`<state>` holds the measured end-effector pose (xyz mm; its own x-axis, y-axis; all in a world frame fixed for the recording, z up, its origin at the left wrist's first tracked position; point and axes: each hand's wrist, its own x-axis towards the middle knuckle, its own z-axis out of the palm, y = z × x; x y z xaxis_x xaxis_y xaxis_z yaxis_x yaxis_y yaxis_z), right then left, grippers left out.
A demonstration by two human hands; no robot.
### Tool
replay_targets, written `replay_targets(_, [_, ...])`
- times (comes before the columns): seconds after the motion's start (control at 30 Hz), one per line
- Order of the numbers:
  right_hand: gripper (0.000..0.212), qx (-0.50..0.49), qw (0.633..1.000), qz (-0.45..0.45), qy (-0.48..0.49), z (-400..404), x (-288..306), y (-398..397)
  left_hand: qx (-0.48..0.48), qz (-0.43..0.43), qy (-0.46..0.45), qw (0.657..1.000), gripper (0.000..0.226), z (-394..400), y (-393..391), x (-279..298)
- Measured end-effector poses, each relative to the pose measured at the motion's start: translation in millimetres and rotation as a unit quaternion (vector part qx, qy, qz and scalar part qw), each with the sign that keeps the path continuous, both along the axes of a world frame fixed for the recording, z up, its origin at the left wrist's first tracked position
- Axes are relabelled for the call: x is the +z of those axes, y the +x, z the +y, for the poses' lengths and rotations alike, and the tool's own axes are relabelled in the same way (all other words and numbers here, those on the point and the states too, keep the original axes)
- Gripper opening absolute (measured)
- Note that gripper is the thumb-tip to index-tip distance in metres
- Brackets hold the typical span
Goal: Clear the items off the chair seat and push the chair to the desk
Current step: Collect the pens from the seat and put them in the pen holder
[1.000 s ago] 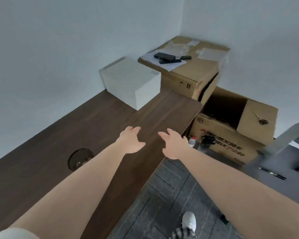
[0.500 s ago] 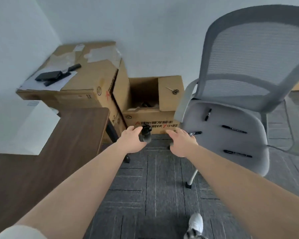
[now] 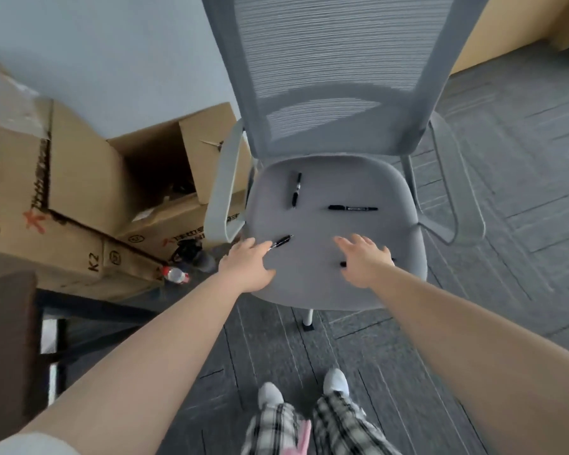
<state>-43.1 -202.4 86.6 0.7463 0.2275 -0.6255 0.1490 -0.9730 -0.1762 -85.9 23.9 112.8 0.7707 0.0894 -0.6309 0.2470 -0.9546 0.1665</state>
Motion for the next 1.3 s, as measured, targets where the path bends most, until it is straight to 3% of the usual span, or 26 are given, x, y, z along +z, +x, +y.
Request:
replay_targets(0.2, [0.067,-0.044,0.999,0.03,-0.008,-13,-47,26,-0.064,0.03,0.033,0.997,0.067,-9,51,-62])
replay_targets(0.4, [0.061,-0.088,0.995,0.029,-0.039,-15,-99,57,-0.051,0.01,0.052,0.997,0.041,-7,103,-122])
replay_targets(0.67, [0.061,-0.092,0.99,0.063,-0.085,-12,-153,67,-0.106,0.027,0.081,0.991,0.044,-2,130,-189])
replay_targets(0.87, [0.042,-0.08,0.991,0.017,-0.102,-8,-166,77,-0.099,-0.002,0.065,0.993,0.03,-2,140,-210])
replay_targets(1.03, [0.021,-0.133,0.99,-0.036,-0.042,3,-164,101,-0.03,-0.089,-0.006,0.996,0.021,-7,164,-203])
replay_targets(1.17, [0.025,-0.131,0.988,-0.086,-0.012,11,-157,128,-0.006,-0.141,-0.048,0.989,0.023,-14,194,-194])
replay_targets(1.3, [0.028,-0.118,0.986,-0.119,-0.01,13,-159,153,0.013,-0.155,-0.063,0.986,0.04,-21,226,-193])
